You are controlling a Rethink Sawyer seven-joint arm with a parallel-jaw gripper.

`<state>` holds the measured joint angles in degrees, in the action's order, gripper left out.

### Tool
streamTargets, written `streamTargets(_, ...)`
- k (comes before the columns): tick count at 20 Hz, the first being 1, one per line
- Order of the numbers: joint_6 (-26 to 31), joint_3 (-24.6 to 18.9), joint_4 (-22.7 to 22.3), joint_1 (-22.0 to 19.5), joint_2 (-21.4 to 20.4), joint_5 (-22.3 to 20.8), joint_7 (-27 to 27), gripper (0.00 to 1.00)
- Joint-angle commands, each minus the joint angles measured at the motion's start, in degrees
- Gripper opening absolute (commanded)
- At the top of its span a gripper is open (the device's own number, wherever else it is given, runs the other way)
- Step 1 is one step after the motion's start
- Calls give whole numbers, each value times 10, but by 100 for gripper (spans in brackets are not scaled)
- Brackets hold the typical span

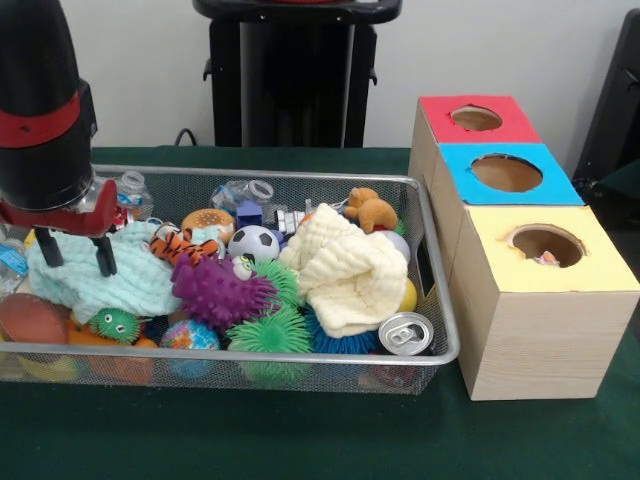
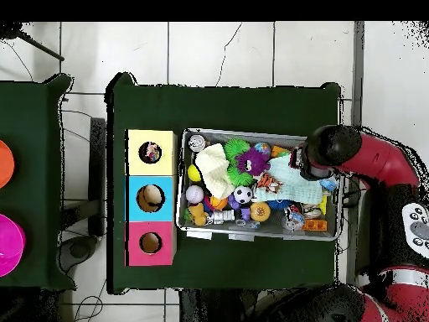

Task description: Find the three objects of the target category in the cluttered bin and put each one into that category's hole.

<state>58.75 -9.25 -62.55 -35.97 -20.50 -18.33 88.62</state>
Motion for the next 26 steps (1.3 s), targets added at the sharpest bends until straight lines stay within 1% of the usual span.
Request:
streamTargets(1,-24,-16,-4,7,11,-26,-26,100)
streamTargets(6,-25,-18,0,8,16,-28,-19,100)
streamTargets(8,-24,-23,8,7,25,-27,-24,100)
streamTargets(10,-36,-24,9,6,34,-30,-26,100)
streamTargets(14,-92,-19,13,10,70,-45,-4,100)
streamTargets(15,-116,-20,14,9,81,-50,-2,100)
streamTargets(19,-167,-23,13,3,112,-46,10,100)
streamTargets(21,-164,-22,16,3,119,-40,8,100)
streamTargets(26,-133,-17,21,9,117,-28,5,100)
